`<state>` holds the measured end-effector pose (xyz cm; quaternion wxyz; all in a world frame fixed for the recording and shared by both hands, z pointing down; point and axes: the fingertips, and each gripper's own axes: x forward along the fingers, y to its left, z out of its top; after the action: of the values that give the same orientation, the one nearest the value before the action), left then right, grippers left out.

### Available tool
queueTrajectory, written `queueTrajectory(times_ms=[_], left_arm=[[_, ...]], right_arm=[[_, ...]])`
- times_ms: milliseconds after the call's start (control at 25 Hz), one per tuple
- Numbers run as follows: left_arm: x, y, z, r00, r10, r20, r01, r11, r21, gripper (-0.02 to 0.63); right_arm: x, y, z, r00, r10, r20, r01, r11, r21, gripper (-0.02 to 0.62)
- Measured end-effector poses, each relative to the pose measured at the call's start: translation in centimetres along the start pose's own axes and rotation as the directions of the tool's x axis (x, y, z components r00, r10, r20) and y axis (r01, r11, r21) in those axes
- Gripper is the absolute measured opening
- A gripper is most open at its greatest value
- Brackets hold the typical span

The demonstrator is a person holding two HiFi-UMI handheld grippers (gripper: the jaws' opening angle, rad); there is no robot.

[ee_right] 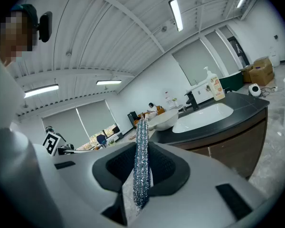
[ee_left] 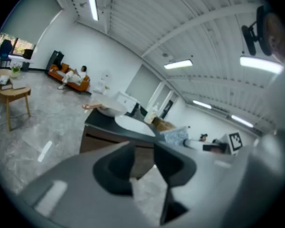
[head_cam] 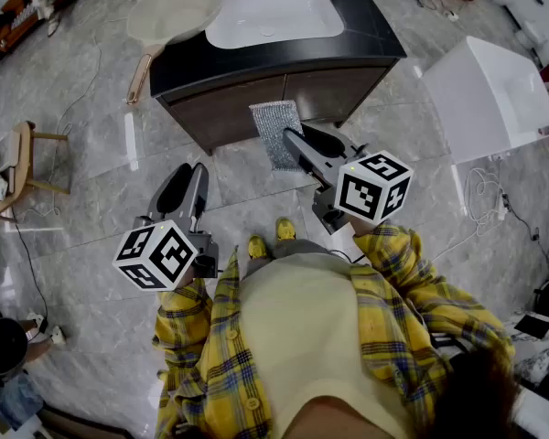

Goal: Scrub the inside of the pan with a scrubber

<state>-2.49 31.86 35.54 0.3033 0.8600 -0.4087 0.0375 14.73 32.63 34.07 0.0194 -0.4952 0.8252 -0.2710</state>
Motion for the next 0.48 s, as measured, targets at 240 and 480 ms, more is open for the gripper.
queueTrajectory(times_ms=[240, 480], left_arm=[[1.6, 0.1, 0.3, 1.0, 0.007, -0.006, -0.007, 1.0, 0.004, 0.129], [3.4, 0.0, 1.0, 1.0, 0.02, 0.001, -0.02, 1.0, 0.009, 0.129]], right_arm=[[1.0, -1.2, 0.4, 1.0, 0.008, -0.008, -0.008, 1.0, 0.005, 0.08], [2.0, -2.8, 0.8, 0.999, 0.027, -0.025, -0.027, 0.999, 0.024, 0.08]])
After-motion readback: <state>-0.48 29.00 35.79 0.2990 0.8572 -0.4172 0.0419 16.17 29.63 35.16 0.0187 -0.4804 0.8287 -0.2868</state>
